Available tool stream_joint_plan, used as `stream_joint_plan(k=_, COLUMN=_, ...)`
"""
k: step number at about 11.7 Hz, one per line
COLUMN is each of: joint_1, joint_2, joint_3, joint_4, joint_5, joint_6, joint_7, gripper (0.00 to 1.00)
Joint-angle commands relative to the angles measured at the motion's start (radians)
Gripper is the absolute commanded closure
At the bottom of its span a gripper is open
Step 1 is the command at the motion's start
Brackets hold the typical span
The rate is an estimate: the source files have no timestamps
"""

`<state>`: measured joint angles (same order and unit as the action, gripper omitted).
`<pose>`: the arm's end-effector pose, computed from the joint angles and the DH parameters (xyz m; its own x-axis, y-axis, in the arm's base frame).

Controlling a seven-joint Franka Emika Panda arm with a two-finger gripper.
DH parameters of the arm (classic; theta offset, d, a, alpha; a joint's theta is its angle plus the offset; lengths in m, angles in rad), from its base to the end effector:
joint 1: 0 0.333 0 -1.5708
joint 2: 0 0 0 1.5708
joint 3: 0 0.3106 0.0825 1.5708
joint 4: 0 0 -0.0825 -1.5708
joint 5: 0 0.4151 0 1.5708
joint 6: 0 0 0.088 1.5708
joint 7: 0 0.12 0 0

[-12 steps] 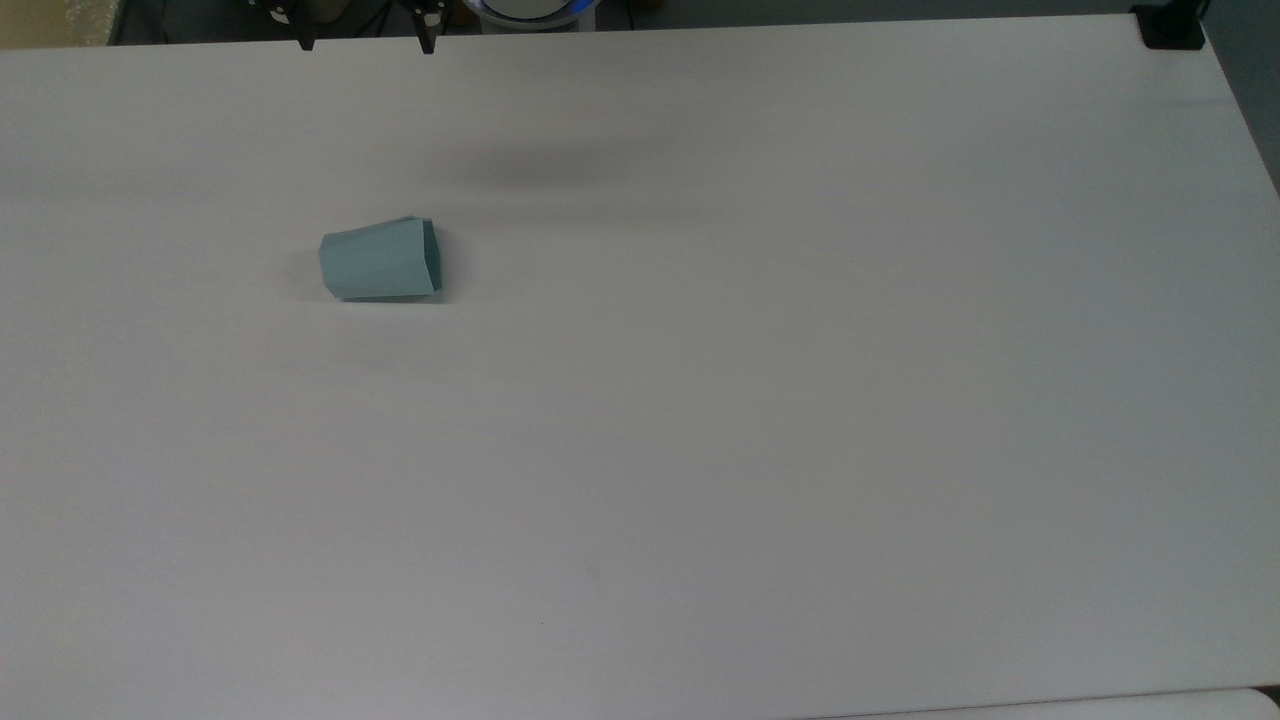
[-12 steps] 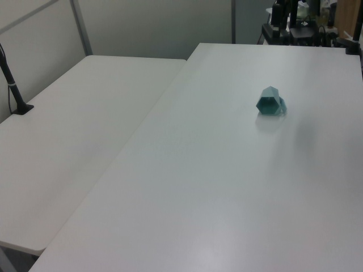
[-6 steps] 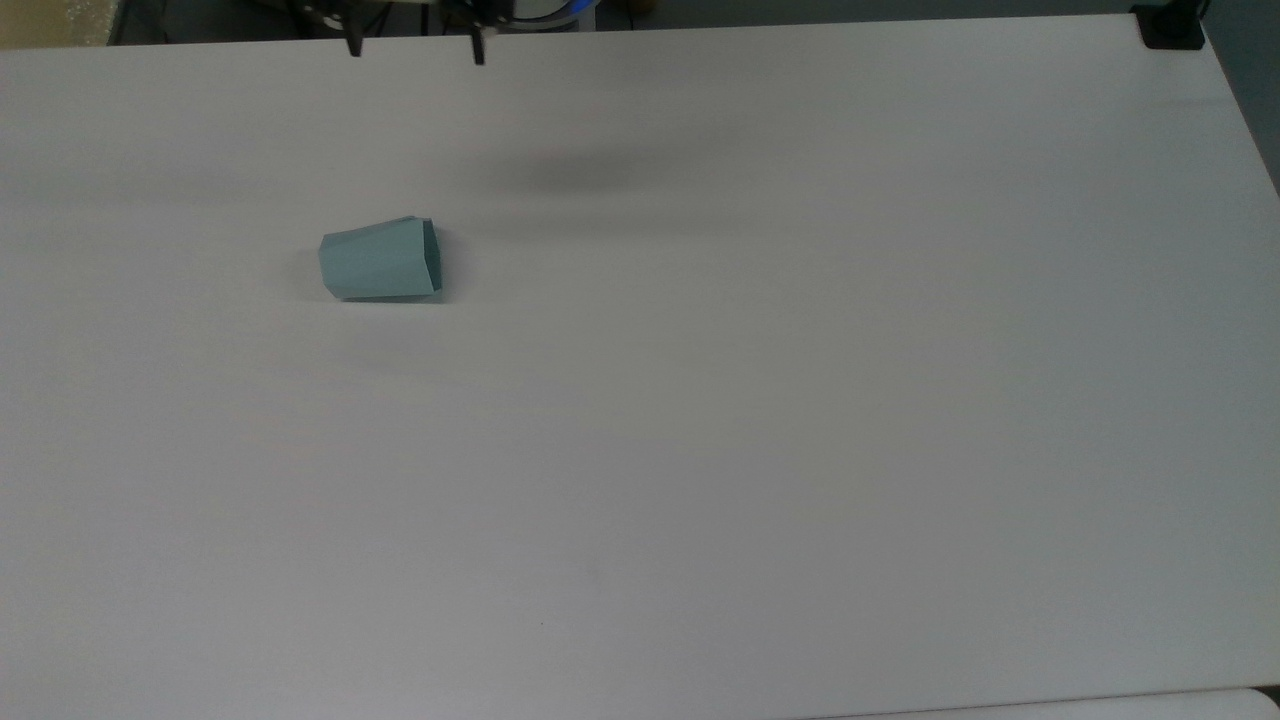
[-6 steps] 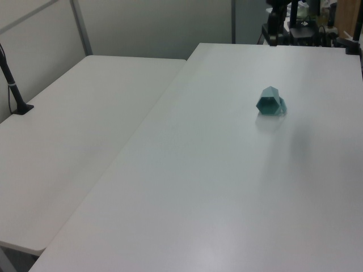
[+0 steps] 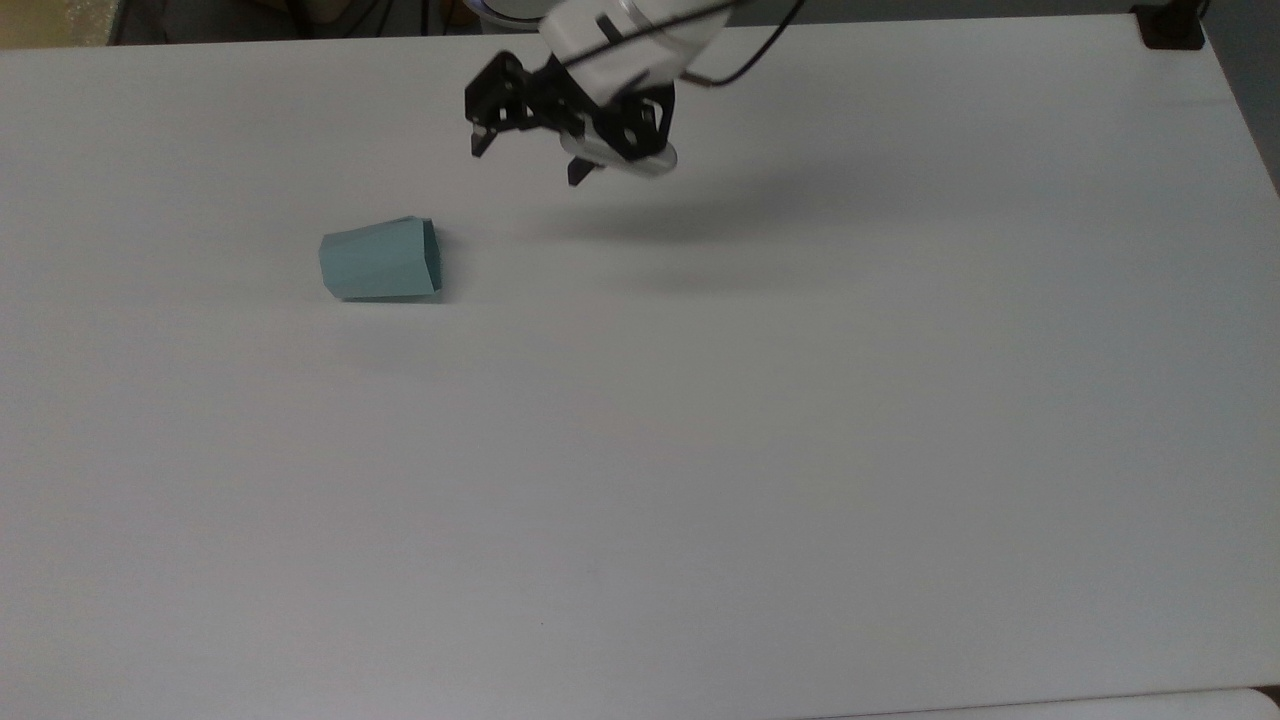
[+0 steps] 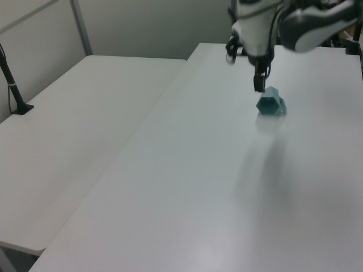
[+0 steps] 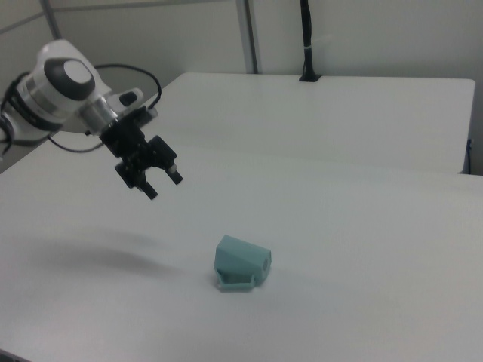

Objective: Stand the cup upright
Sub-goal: 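Move the open gripper down toward the tipped teal cup's rim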

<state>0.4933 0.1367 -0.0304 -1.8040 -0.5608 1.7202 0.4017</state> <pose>0.5674 0.2211 0.4353 0.9794 0.2004 -0.0259 0.1809 -0.8129 0.5536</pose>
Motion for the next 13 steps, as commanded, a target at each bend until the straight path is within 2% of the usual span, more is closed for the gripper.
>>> stream_joint_plan(k=1, joint_1=0.053, joint_2=0.093, joint_3=-0.011, joint_4=-0.049, joint_5=-0.195, joint_6=0.025, joint_7=0.133, gripper=0.0)
stream_joint_plan(k=3, joint_1=0.054, joint_2=0.118, joint_3=-0.013, joint_4=-0.075, joint_5=-0.237, joint_6=0.042, joint_7=0.181, gripper=0.0)
stream_joint_plan(k=6, joint_1=0.042, joint_2=0.138, joint_3=-0.013, joint_4=-0.136, joint_5=-0.359, joint_6=0.07, joint_7=0.348, gripper=0.02)
stream_joint_plan(k=10, joint_1=-0.018, joint_2=0.142, joint_3=-0.013, joint_4=-0.185, joint_5=-0.41, joint_6=0.091, joint_7=0.422, gripper=0.01)
stream_joint_plan(k=12, joint_1=-0.051, joint_2=0.156, joint_3=-0.013, joint_4=-0.242, joint_5=-0.485, joint_6=0.134, joint_7=0.497, gripper=0.01)
stream_joint_plan(k=13, joint_1=-0.059, joint_2=0.156, joint_3=-0.013, joint_4=-0.256, joint_5=-0.494, joint_6=0.136, joint_7=0.502, gripper=0.01)
